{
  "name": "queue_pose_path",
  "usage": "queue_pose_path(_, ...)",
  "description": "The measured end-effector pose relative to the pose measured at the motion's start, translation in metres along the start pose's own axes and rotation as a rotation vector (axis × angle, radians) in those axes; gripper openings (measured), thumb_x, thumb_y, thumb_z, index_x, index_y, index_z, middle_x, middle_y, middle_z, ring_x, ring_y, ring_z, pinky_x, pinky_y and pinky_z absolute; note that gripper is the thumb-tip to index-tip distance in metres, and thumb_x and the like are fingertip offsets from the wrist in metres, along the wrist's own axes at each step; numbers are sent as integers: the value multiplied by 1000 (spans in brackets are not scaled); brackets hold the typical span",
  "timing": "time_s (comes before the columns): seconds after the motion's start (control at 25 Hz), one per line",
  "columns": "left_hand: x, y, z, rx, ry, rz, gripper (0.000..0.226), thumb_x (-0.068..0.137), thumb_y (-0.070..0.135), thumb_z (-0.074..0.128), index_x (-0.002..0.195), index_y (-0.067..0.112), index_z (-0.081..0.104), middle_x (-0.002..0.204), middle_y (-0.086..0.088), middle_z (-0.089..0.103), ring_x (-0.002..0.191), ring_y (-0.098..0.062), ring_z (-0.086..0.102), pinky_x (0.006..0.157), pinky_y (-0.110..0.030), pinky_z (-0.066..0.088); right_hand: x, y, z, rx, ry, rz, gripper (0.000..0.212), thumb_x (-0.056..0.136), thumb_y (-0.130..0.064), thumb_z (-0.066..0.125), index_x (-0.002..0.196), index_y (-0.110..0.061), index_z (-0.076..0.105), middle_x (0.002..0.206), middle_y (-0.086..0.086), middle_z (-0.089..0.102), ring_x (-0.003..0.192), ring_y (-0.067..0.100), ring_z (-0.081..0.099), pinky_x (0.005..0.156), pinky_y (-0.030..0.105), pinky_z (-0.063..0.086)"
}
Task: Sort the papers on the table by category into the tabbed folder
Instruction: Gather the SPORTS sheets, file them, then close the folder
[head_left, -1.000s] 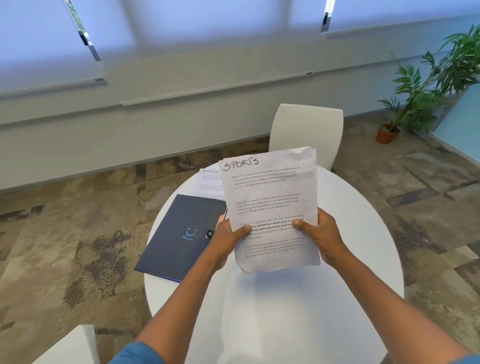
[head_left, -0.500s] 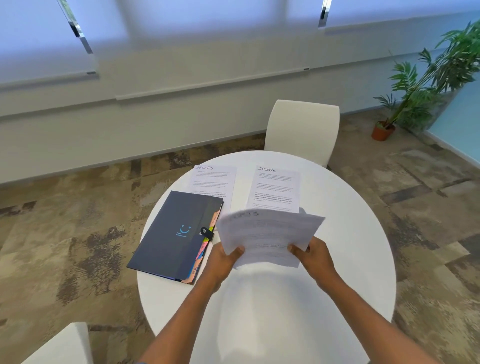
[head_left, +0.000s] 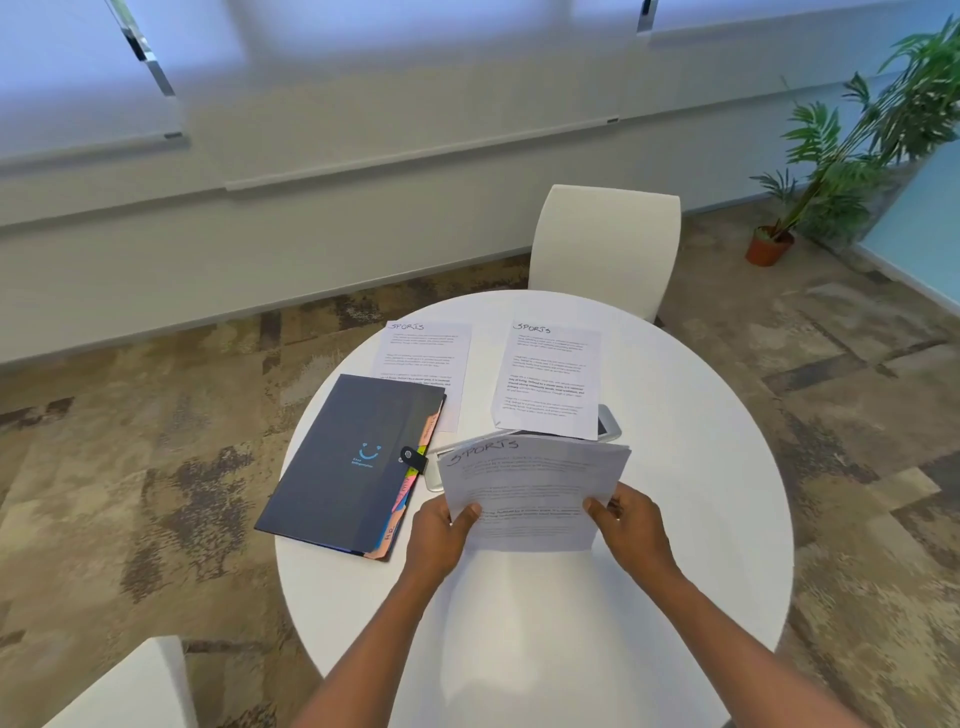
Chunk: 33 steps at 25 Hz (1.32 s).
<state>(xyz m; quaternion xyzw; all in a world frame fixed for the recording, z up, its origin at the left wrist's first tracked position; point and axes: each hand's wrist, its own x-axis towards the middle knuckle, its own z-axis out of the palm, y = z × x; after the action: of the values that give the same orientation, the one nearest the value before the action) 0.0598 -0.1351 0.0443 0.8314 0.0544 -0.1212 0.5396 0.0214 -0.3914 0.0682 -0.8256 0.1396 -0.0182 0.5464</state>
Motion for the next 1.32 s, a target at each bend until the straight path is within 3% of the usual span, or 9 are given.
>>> queue_pose_path(0.16, 1, -5, 0, -19, 23, 31, 29, 95, 32, 62, 120, 19, 69, 111, 3, 74, 96, -18, 69, 82, -40, 61, 0, 3, -1, -42, -22, 5, 24, 92, -9, 65, 107, -27, 67, 95, -17, 69, 87, 1, 66, 70, 8, 49)
queue_pose_path(0.28, 8, -13, -1, 45, -29, 3, 31, 94, 36, 64, 119, 20, 69, 111, 0, 74, 95, -20, 69, 84, -44, 60, 3, 6, 0, -107, -49, 45, 20, 93, -8, 62, 103, -24, 68, 92, -13, 69, 84, 7, 66, 72, 18, 51)
queue_pose_path(0.4, 18, -16, -8, 69, -79, 38, 28, 94, 34, 64, 115, 19, 72, 110, 2, 74, 95, -16, 70, 83, -37, 59, 9, 11, 5, -100, -47, 81, 17, 92, -7, 62, 96, -23, 67, 92, -10, 72, 85, 13, 67, 75, 27, 53)
queue_pose_path(0.56, 40, -12, -24, 99, -102, 35, 18, 91, 35, 65, 99, 22, 74, 94, 6, 77, 84, -12, 71, 76, -36, 57, 35, 10, 12, -58, -60, 142, 1, 89, -13, 65, 89, -13, 67, 82, 4, 72, 72, 15, 62, 70, 39, 56)
queue_pose_path(0.76, 84, -11, -45, 89, -83, -51, 16, 92, 30, 67, 98, 16, 72, 94, 1, 77, 86, -21, 73, 78, -43, 59, 81, -3, 24, 50, -40, 255, 13, 88, -4, 62, 92, -14, 69, 79, 1, 74, 62, 9, 66, 61, 29, 54)
queue_pose_path(0.92, 119, -12, -55, -27, -73, -125, 10, 93, 24, 67, 93, 16, 73, 92, -2, 78, 84, -25, 74, 78, -52, 60, 133, 9, 23, 23, 21, 369, 15, 85, -7, 66, 84, -21, 67, 81, 6, 73, 63, 15, 65, 65, 35, 55)
queue_pose_path(1.0, 135, -14, -56, -86, -69, -169, 6, 94, 21, 67, 92, 19, 73, 94, -2, 77, 85, -25, 74, 79, -52, 60, 160, 20, 23, -63, 53, 425, 11, 81, -11, 68, 79, -22, 66, 80, 4, 71, 67, 18, 65, 75, 39, 57)
queue_pose_path(1.12, 158, -17, -54, -112, -96, -188, 7, 94, 21, 66, 89, 25, 70, 95, 0, 76, 87, -25, 74, 80, -51, 60, 198, 29, 23, -208, 114, 438, 4, 79, -14, 69, 82, -17, 68, 87, 1, 69, 82, 21, 63, 83, 33, 52)
queue_pose_path(1.32, 183, -32, -45, -159, -81, -258, 7, 92, 20, 69, 86, 23, 72, 89, 1, 78, 87, -29, 74, 82, -55, 59, 255, 41, 32, -399, 196, 456, 32, 80, -29, 72, 104, -13, 60, 115, 9, 66, 109, 30, 61, 87, 34, 46)
